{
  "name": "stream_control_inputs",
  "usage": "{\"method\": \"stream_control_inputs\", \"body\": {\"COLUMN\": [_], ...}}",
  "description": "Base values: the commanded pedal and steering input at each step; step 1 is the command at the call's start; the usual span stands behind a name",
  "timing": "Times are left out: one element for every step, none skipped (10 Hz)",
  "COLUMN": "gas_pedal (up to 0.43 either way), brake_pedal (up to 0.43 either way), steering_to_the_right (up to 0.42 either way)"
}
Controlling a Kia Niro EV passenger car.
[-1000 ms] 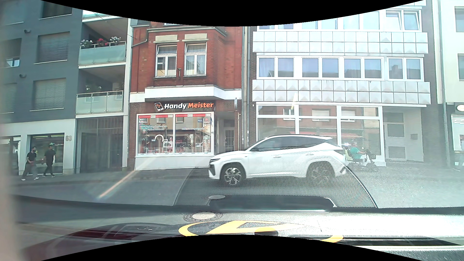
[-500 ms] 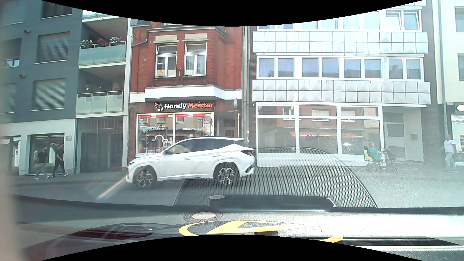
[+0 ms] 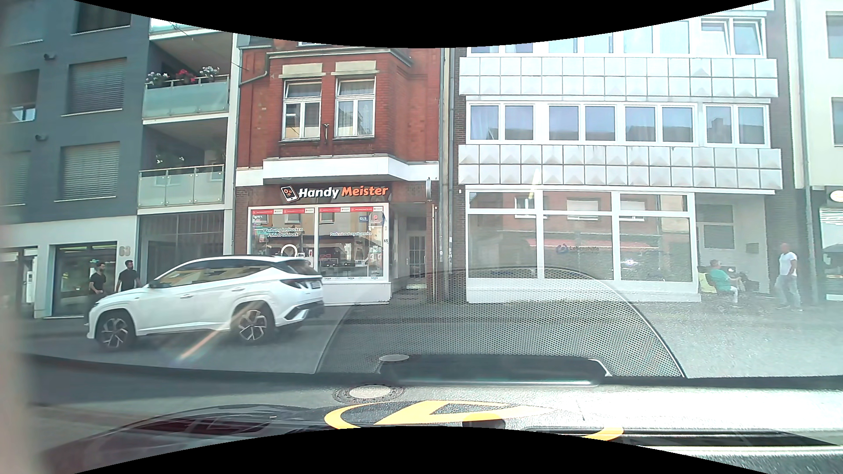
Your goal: Follow the waypoints while adhering to traffic rules and regulations
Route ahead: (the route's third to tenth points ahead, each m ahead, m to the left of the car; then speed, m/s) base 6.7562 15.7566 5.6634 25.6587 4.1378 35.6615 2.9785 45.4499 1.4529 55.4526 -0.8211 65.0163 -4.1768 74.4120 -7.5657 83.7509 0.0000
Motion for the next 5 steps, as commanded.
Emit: {"method": "stream_control_inputs", "body": {"gas_pedal": [0.0, 0.0, 0.0, 0.0, 0.0], "brake_pedal": [0.195, 0.195, 0.195, 0.195, 0.195], "steering_to_the_right": [-0.013, -0.013, -0.012, -0.012, -0.012]}}
